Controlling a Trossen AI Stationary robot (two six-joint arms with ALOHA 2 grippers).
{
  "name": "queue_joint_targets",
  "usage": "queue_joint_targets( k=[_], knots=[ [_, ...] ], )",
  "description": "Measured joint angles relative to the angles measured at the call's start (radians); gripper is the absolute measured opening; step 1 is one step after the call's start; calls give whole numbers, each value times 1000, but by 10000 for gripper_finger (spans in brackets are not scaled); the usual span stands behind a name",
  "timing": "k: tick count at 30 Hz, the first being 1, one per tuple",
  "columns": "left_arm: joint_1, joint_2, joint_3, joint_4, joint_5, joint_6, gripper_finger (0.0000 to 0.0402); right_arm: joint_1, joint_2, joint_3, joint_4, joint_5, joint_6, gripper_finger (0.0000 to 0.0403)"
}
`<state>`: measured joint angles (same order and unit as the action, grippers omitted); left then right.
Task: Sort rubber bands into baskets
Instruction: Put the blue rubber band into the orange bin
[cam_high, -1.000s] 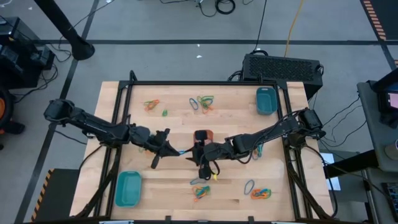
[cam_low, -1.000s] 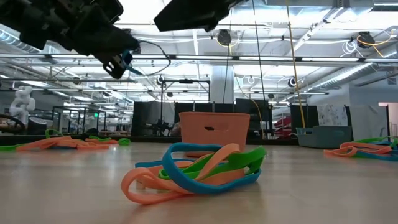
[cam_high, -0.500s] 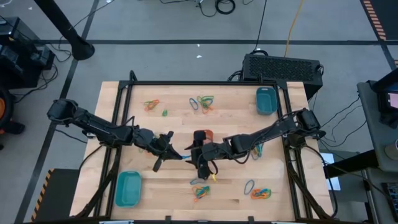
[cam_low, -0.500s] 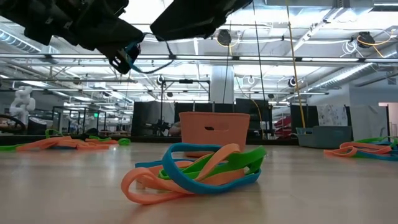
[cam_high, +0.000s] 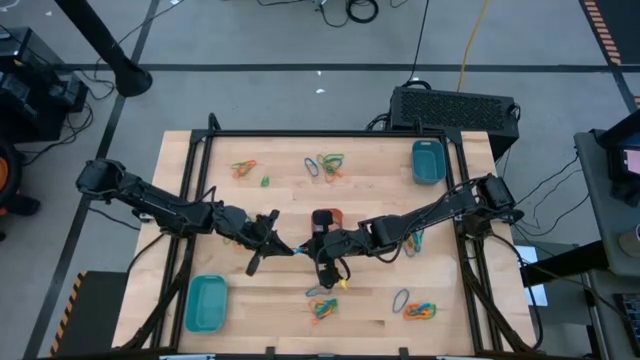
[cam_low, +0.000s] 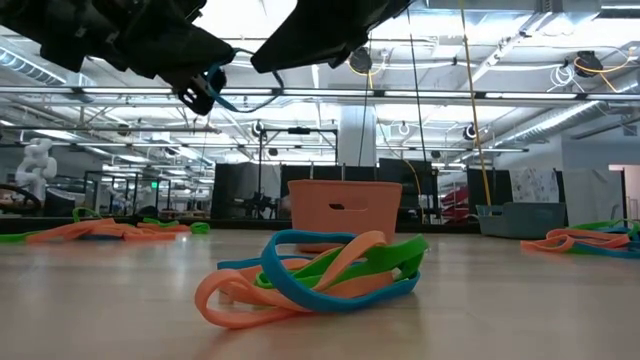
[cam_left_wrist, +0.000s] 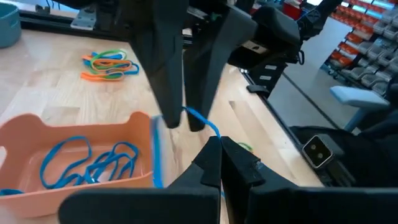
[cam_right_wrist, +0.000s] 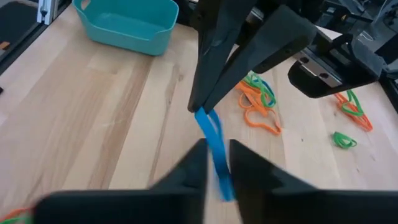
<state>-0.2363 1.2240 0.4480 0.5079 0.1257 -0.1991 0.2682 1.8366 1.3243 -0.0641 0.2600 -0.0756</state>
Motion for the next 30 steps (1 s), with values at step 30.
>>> queue_joint_targets(
  k=[30],
  knots=[
    [80, 0, 0, -411, -255, -136, 162, -92, 5, 0, -405, 90, 364, 8]
  ],
)
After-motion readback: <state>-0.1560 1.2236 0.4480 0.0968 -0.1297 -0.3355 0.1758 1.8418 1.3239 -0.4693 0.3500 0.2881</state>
